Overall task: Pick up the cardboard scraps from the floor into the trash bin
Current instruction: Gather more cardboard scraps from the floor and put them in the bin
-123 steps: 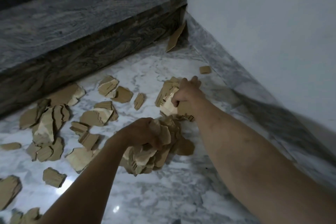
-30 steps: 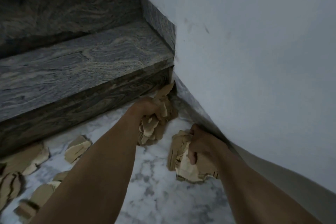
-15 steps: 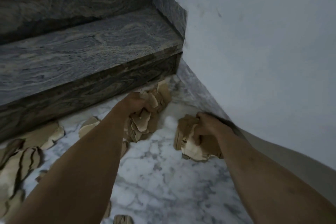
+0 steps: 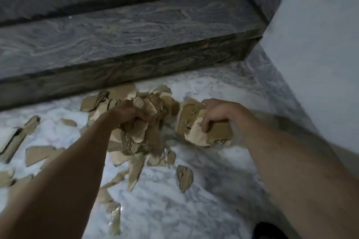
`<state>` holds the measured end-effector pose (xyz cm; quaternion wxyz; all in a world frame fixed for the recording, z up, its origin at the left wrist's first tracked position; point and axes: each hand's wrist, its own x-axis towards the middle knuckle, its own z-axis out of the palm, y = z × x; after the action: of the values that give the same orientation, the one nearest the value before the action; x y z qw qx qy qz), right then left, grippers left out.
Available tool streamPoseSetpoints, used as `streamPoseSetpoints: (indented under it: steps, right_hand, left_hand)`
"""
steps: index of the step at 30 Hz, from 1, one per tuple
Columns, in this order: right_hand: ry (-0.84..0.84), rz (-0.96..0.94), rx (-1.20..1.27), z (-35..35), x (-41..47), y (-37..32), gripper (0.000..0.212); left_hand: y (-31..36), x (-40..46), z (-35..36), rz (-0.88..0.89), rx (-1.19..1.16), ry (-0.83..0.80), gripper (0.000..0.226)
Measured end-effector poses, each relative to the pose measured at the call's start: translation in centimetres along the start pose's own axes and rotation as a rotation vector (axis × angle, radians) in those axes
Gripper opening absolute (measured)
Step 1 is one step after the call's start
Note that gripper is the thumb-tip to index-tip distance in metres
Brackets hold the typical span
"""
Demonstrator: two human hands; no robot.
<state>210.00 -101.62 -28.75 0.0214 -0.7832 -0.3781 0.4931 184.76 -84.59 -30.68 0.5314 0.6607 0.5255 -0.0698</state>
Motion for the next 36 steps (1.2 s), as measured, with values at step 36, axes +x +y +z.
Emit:
streamPoseSetpoints:
  steps: [36]
  right_hand:
    - [0.12,0.108,0.491,15.8,-3.5,-2.6,0.098]
  left_hand:
    - [-16.8,-10.8,5.1,0.004,-0.355,0.071,0.059]
